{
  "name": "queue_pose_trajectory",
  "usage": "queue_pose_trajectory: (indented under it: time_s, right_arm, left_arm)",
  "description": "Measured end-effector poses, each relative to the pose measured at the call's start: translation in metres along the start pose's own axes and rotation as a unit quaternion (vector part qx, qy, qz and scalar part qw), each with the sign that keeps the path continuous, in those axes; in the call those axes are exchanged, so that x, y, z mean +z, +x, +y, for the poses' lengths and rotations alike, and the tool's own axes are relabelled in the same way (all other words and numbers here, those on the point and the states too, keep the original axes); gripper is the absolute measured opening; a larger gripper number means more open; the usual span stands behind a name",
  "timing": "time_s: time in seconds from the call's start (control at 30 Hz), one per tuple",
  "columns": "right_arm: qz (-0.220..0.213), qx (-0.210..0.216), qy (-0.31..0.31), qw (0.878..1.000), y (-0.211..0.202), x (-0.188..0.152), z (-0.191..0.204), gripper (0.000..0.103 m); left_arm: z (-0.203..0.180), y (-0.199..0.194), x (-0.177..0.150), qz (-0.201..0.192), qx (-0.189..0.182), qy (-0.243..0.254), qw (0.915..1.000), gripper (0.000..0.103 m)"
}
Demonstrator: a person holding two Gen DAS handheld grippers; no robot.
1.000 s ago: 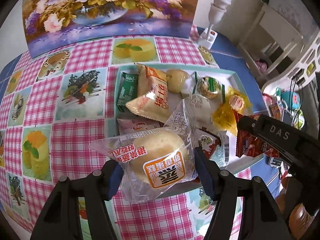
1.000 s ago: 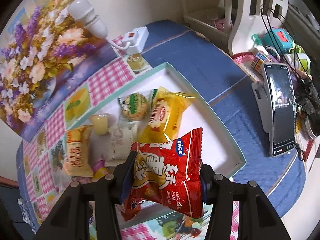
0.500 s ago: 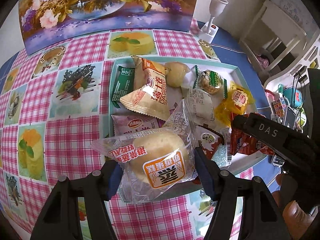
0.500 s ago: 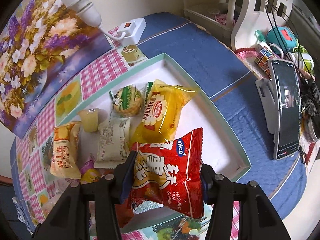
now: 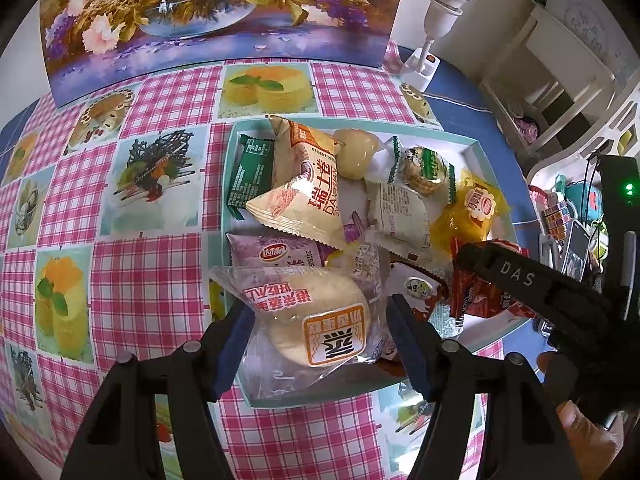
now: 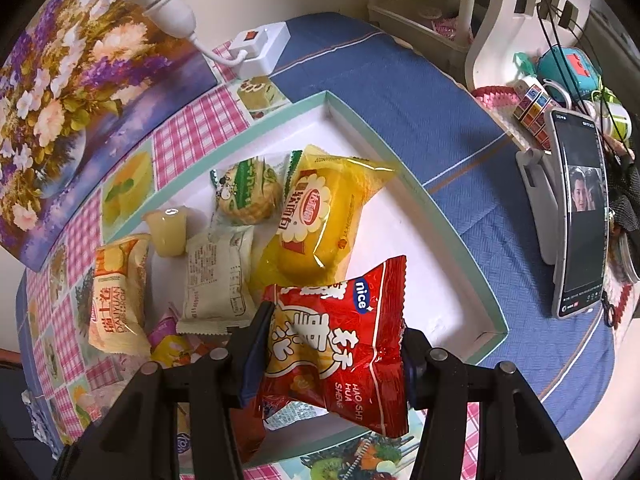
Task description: Organize snacks
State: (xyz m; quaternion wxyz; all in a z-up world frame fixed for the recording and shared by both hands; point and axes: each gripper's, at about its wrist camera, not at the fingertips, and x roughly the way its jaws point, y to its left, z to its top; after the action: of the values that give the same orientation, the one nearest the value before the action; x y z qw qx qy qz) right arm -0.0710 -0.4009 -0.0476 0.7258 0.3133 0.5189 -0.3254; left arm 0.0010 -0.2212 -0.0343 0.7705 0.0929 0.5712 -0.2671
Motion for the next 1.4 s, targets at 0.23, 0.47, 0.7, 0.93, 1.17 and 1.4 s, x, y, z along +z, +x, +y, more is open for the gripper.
queue_pose_trajectory:
  time_s: [0.23, 0.47, 0.7, 0.93, 1.17, 1.4]
  right_arm:
    - [0.004, 0.005, -0.007, 1.0, 0.003, 0.0, 0.003, 0.07]
    - [0.002, 0.01, -0.01, 1.0, 0.003, 0.0, 0.005, 0.079]
    - [-0.008, 0.01, -0.015, 1.0, 0.001, 0.001, 0.008, 0.087]
    - [-0.018, 0.01, -0.017, 1.0, -0.003, 0.002, 0.01, 0.103]
    - [-0.026, 0.016, -0.035, 0.999, -0.008, 0.001, 0.02, 0.103]
    - [-0.039, 0.01, -0.061, 0.997, -0.015, -0.001, 0.033, 0.103]
  left_arm:
    - [0.004, -0.003, 0.002, -0.005, -0.002, -0.006, 1.0, 0.07]
    - [0.008, -0.009, 0.004, -0.015, -0.002, -0.014, 0.9998, 0.081]
    - [0.019, -0.019, 0.009, -0.032, -0.007, -0.034, 0.9989, 0.082]
    - [0.044, -0.025, 0.015, -0.053, 0.013, -0.078, 0.9954, 0.089]
    - [0.069, -0.024, 0.017, -0.07, 0.062, -0.106, 0.9899, 0.091]
    - [0.092, -0.023, 0.018, -0.076, 0.093, -0.13, 0.9843, 0.097]
